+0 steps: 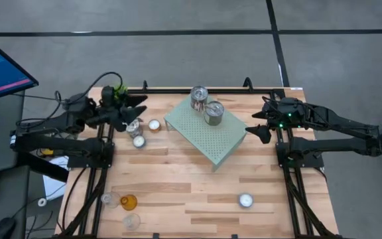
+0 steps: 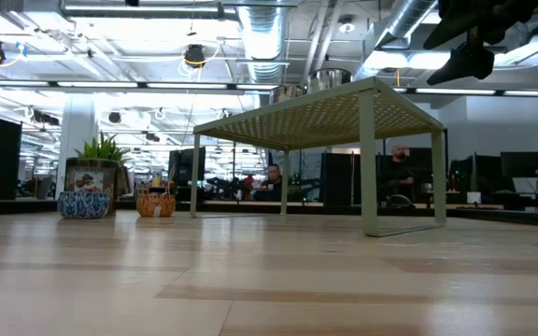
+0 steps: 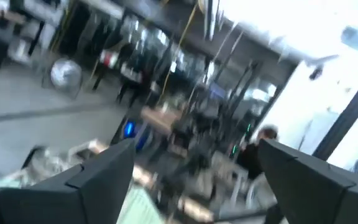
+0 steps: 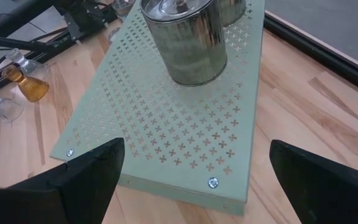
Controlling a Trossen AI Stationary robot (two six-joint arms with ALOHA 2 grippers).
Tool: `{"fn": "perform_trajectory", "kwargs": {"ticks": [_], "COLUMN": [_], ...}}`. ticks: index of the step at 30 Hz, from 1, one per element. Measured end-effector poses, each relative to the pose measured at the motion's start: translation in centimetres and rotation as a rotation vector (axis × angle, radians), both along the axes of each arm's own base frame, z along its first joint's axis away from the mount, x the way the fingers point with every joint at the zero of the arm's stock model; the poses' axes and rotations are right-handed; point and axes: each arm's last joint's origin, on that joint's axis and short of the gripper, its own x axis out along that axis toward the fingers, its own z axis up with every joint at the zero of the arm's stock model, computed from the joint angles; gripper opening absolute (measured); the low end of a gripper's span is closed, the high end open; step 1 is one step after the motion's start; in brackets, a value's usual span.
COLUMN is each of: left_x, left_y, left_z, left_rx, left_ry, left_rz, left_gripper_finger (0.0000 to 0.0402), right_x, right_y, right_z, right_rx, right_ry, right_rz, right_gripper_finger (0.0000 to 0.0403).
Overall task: Stock candles on shelf
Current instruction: Put the silver scented candle on the shelf
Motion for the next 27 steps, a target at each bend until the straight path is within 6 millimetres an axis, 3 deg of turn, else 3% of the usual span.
{"fn": "perform_trajectory", "kwargs": {"ticks": [8,12,21,27], "left_x": [-0.1,0.6,2.2,3.4], "left_y": [0.2,0.4,2.4,3.9], "left_z": [2.1,0.8,-4.2,-5.4], "left_rx": [-0.035,-0.019,-0.093,-0.158], "left_ry": [0.594,0.888,1.384,1.471], "left_rz": [0.066,0.117,0.135,0.165], "left_gripper_finger": [0.0332,0.0325,0.0339,0.0342], "right_x": [0.0,0.0,0.0,0.0], "right_y": [0.0,0.0,0.0,0.0], "right_z": [0.0,0.0,0.0,0.0], "right_rx": [0.0,0.0,0.0,0.0], "right_ry": [0.0,0.0,0.001,0.0], "right_rz": [0.0,0.0,0.0,0.0], "right_gripper_finger": [0.039,0.039,0.039,0.039]}}
